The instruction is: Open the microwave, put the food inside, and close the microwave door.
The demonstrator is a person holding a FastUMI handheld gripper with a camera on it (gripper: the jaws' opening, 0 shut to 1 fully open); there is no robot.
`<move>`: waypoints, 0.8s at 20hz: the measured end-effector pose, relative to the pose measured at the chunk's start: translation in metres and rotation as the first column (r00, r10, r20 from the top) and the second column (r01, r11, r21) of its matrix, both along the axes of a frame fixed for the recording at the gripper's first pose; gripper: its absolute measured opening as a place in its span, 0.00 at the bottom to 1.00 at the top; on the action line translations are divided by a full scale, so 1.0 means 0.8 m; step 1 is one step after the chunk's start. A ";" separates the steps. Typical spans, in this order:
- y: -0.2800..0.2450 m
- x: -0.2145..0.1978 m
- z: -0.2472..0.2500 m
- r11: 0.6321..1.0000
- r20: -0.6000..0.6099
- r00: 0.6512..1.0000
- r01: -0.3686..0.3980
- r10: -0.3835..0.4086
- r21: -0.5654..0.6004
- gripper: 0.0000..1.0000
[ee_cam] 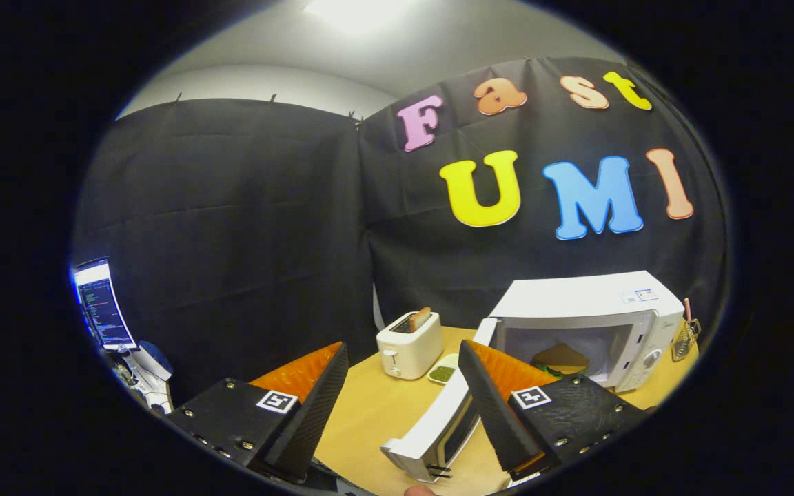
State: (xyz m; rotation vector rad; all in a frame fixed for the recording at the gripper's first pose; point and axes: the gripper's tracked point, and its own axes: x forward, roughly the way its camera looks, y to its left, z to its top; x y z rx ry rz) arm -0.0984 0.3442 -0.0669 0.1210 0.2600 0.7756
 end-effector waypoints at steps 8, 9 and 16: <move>0.074 -0.071 -0.029 0.977 -0.040 0.977 -0.212 0.211 -0.014 0.97; 0.082 -0.079 -0.036 0.972 -0.046 0.972 -0.233 0.232 -0.018 0.97; 0.119 -0.110 -0.107 0.945 -0.112 0.944 -0.320 0.310 -0.076 0.98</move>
